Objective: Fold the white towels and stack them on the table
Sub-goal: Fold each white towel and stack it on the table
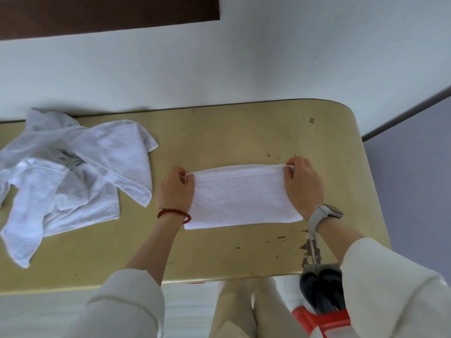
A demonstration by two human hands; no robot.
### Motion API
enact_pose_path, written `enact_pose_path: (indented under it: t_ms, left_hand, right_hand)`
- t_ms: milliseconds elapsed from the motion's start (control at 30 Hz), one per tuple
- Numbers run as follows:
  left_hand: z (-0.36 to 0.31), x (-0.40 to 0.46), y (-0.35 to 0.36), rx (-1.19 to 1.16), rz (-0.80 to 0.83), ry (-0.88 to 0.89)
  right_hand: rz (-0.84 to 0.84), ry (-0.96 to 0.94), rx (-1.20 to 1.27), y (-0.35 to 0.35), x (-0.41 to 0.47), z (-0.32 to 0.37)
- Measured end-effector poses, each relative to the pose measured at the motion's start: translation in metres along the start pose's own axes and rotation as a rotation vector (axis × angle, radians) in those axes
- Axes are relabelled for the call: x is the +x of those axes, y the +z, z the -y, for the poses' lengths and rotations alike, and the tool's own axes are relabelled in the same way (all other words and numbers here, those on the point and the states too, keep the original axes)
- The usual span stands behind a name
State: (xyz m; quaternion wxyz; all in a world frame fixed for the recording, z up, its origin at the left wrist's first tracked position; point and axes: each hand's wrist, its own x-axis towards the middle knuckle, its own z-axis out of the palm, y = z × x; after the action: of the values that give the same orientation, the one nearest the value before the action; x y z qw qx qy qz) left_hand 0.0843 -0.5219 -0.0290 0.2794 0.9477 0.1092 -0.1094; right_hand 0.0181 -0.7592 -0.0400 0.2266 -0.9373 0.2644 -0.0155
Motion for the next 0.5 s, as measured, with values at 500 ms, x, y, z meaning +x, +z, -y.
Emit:
enact_pose_path:
  t_ms: [500]
  left_hand:
    - [-0.002, -0.009, 0.052, 0.14, -0.286, 0.714]
  right_hand:
    - [-0.088, -0.63, -0.163, 0.036, -0.001, 0.027]
